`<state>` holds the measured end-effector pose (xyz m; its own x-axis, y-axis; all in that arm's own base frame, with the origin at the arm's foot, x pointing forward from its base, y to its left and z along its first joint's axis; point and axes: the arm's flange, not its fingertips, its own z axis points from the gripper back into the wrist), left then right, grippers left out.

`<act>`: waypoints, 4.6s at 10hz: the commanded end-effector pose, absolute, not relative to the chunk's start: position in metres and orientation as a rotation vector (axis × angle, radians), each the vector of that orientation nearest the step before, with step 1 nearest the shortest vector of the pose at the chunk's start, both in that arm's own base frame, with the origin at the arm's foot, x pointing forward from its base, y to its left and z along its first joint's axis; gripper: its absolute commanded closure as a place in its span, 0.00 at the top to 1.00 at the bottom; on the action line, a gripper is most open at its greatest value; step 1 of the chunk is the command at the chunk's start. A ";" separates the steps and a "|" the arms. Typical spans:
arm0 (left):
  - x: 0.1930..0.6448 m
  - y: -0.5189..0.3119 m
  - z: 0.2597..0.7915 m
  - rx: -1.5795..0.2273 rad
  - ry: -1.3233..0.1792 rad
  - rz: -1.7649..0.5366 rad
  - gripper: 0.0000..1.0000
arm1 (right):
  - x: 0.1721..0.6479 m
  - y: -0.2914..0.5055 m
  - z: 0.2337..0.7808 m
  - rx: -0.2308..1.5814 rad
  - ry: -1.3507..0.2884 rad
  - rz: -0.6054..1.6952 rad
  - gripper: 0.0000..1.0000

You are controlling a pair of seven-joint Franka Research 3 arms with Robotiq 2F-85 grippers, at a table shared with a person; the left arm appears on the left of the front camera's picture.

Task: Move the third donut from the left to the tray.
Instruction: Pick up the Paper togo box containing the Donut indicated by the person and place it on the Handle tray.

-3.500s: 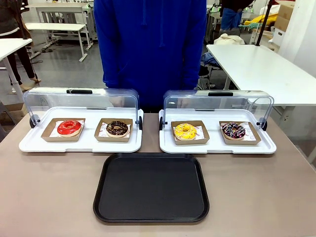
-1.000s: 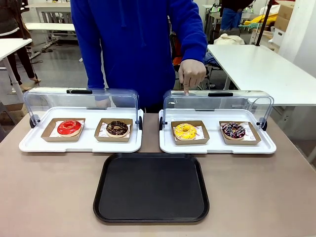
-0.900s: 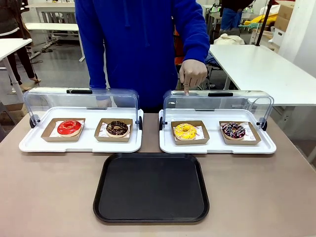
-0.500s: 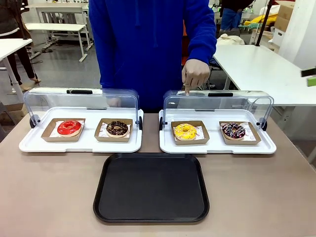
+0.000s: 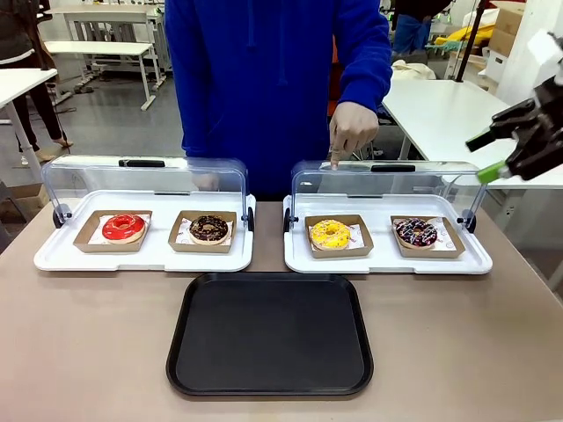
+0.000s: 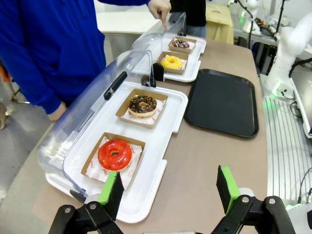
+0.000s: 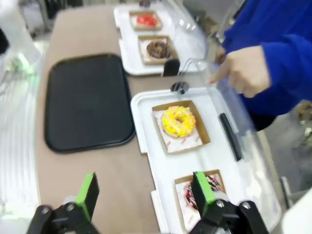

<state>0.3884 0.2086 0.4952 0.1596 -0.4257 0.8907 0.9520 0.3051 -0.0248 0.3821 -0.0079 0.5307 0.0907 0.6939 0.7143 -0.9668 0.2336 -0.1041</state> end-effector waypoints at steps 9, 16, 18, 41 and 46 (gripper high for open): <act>0.386 0.209 0.496 -0.713 -0.932 -1.126 1.00 | 0.371 0.116 0.405 0.030 -0.758 1.493 1.00; 0.386 0.209 0.496 -0.713 -0.932 -1.126 1.00 | 0.379 0.120 0.418 0.042 -0.715 1.481 1.00; 0.386 0.209 0.496 -0.713 -0.932 -1.126 1.00 | 0.381 0.120 0.411 0.045 -0.738 1.491 1.00; 0.386 0.209 0.496 -0.713 -0.932 -1.126 1.00 | 0.503 0.184 0.316 -0.171 -0.421 1.546 1.00; 0.386 0.209 0.496 -0.713 -0.932 -1.126 1.00 | 0.503 0.185 0.315 -0.169 -0.359 1.556 0.00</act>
